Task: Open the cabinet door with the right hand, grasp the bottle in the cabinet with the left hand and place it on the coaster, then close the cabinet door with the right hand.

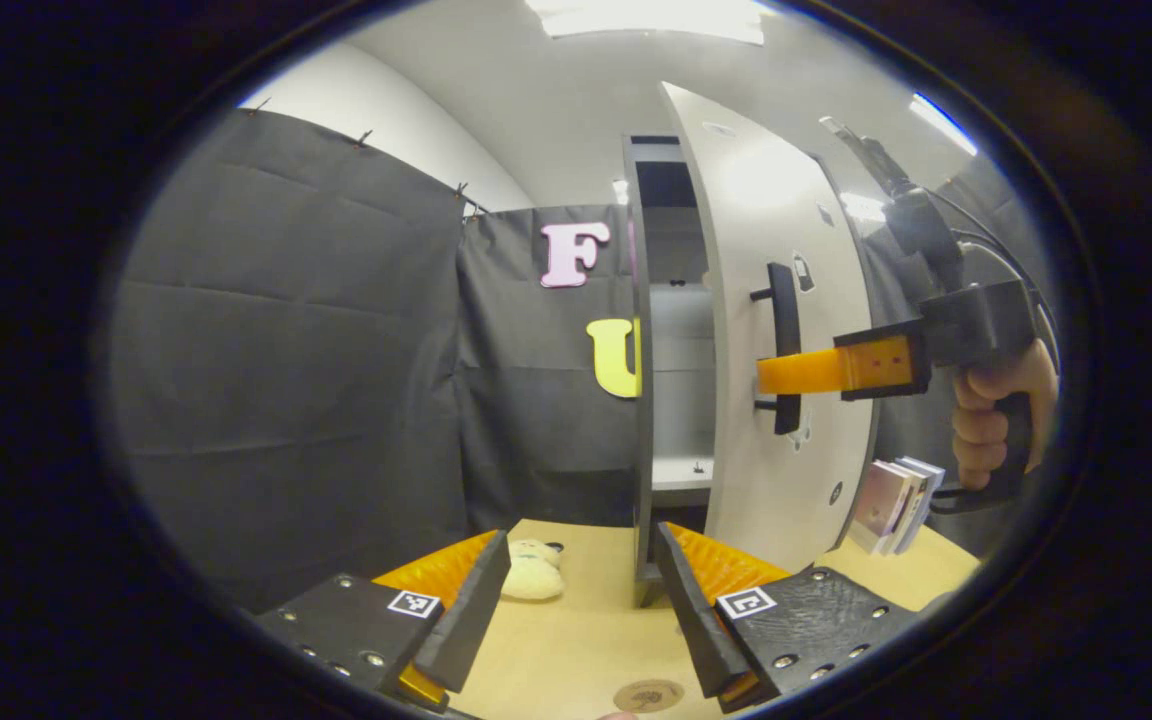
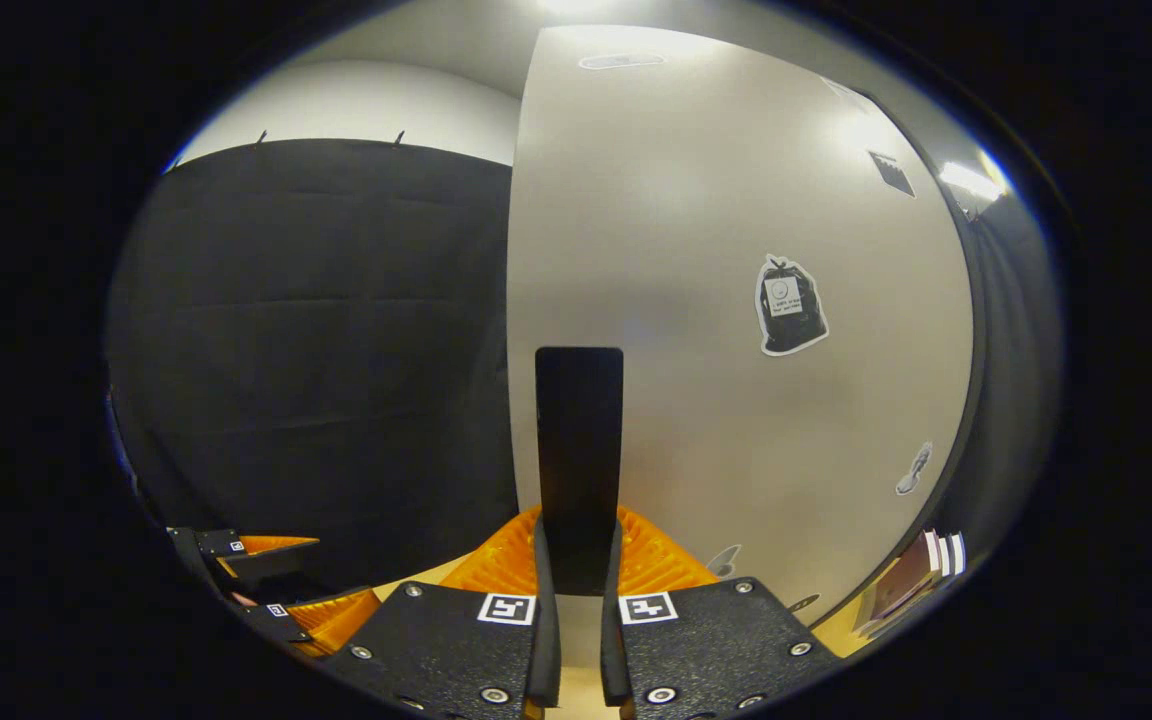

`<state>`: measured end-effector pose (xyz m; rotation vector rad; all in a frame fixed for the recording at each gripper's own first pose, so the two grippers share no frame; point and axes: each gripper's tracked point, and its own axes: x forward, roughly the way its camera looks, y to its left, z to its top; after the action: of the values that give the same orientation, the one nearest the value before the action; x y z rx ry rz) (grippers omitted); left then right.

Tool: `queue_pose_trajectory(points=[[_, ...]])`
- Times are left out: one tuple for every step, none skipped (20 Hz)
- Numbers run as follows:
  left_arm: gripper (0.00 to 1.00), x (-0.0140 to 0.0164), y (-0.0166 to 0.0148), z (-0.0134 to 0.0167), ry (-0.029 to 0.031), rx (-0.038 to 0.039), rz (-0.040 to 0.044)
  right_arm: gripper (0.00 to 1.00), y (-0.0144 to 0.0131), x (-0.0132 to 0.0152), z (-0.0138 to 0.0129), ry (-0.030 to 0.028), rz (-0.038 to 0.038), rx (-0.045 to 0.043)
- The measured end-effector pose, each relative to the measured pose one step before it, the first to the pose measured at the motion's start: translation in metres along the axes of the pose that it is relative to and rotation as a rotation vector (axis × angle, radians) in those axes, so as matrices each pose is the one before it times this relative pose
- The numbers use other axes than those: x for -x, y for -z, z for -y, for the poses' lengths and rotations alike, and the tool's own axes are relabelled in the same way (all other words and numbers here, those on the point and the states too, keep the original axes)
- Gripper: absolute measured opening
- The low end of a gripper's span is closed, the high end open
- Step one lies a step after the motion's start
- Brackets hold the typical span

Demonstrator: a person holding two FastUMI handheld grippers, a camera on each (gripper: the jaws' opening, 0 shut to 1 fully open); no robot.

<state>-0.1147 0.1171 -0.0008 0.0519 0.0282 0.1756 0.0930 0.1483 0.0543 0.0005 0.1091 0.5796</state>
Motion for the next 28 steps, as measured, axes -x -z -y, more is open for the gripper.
queue_pose_trajectory(points=[[0.87,0.00411,-0.00463,0.00376,-0.00035,-0.00666,0.00218,0.17,-0.00016,-0.00098,0.00182,-0.01065,-0.00365,-0.00553],[0.87,0.00797,-0.00455,0.00731,0.00255,-0.01022,-0.00053,0.17,0.00002,-0.00098,0.00341,-0.00592,-0.00744,-0.0057],[0.87,0.00424,-0.00596,0.00557,0.00166,-0.01094,0.00274,0.17,0.0011,-0.00208,0.00235,-0.00407,-0.00501,-0.005],[0.87,0.00288,-0.00268,0.00345,-0.00283,-0.0123,-0.0009,0.16,-0.00007,-0.00031,-0.00045,-0.00453,-0.00059,-0.00366],[0.87,0.0026,-0.00382,0.0063,0.00344,-0.00918,0.00242,0.16,0.00048,0.0036,0.00049,-0.00345,0.00048,-0.00556],[0.87,0.0014,-0.00179,0.00647,0.00399,-0.00471,0.01015,0.16,-0.00037,0.00658,0.0009,-0.00121,0.00167,-0.00924],[0.87,0.00329,-0.00377,0.00595,0.00631,-0.00288,0.0059,0.16,-0.00035,0.00752,0.00036,-0.00007,0.00015,-0.00455],[0.87,0.00488,-0.00161,0.00505,0.0073,-0.0045,0.00075,0.16,-0.00057,0.00868,-0.00064,0.00007,0.00046,0.00068],[0.87,0.0037,-0.0031,0.00463,0.00717,-0.00454,0.00103,0.16,-0.00101,0.00978,0.00008,0.00106,0.00062,-0.00018],[0.87,0.00437,-0.00399,0.00609,0.00942,-0.00223,0.0021,0.16,-0.00058,0.00984,0.00005,0.00165,0.00138,-0.0022],[0.87,0.00236,-0.00448,0.00609,0.01054,-0.00168,0.00018,0.16,0.00053,0.00845,0.00213,0.00286,0.00054,-0.00433],[0.87,-0.0002,-0.00366,0.00716,0.01059,-0.00194,0.00252,0.16,0.00026,0.01145,0.0023,0.00662,0.0008,-0.00451],[0.87,-0.00351,-0.00146,0.00652,0.01248,-0.00254,0.00273,0.16,-0.00022,0.01077,0.00251,0.01064,0.00064,-0.00595],[0.87,-0.00498,-0.00213,0.01066,0.01299,-0.00128,0.00341,0.16,-0.00006,0.01094,0.0039,0.01388,0.00127,-0.00455],[0.87,-0.00279,-0.0037,0.00929,0.0125,0.00111,0.00512,0.14,0.00001,0.0108,0.00419,0.01621,0.00247,-0.00461],[0.87,-0.0031,-0.00313,0.00862,0.01066,0.00113,0.00389,0.16,0.00043,0.01107,0.00397,0.01964,0.00396,-0.00572],[0.87,-0.00123,-0.00355,0.00885,0.01069,0.00043,0.00489,0.16,-0.00035,0.01239,0.00441,0.0219,0.00851,-0.00647],[0.87,-0.00115,-0.00276,0.00598,0.00162,-0.00652,0.00693,0.17,-0.00015,0.01101,0.00376,0.02003,0.0105,-0.0064],[0.87,-0.00198,-0.00593,0.00419,-0.00714,-0.01308,0.01348,0.17,-0.00133,0.01076,0.00487,0.02107,0.01427,-0.00826],[0.87,-0.00165,-0.00698,0.00668,0.00057,-0.0111,0.01657,0.18,0.0002,0.01062,0.0066,0.0215,0.01175,-0.00211],[0.84,-0.002,-0.00517,0.00828,0.00377,-0.01133,0.00795,0.17,-0.00151,0.00943,0.00687,0.02251,0.00964,0.00344],[0.87,-0.00233,-0.00179,0.00846,0.00685,-0.00883,0.00494,0.18,0.00021,0.00885,0.00523,0.02148,0.00677,0.00102],[0.84,-0.00375,-0.00152,0.00994,0.009,-0.00334,0.00143,0.18,-0.00087,0.00956,0.00542,0.02023,0.00515,-0.00381],[0.84,-0.00619,0.00073,0.00847,0.00737,0.00014,-0.0005,0.18,-0.00109,0.00588,0.00489,0.01928,0.003,-0.00208],[0.87,-0.00486,-0.00116,0.00763,0.00517,0.00407,0.00331,0.18,-0.00128,0.00508,0.00408,0.0191,0.00205,0.00103],[0.87,-0.00567,-0.00123,0.00819,0.00377,0.00115,0.00499,0.18,0.00044,0.00552,0.00214,0.01803,-0.00119,0.00042],[0.87,-0.00549,-0.0016,0.00437,-0.00315,-0.00459,0.00386,0.18,0.00172,0.00732,0.00255,0.01652,-0.00924,-0.00335],[0.87,-0.00808,-0.00274,0.00347,0.00194,-0.00245,0.00739,0.18,0.00014,0.01157,0.00154,0.0146,0.00361,-0.01355]])
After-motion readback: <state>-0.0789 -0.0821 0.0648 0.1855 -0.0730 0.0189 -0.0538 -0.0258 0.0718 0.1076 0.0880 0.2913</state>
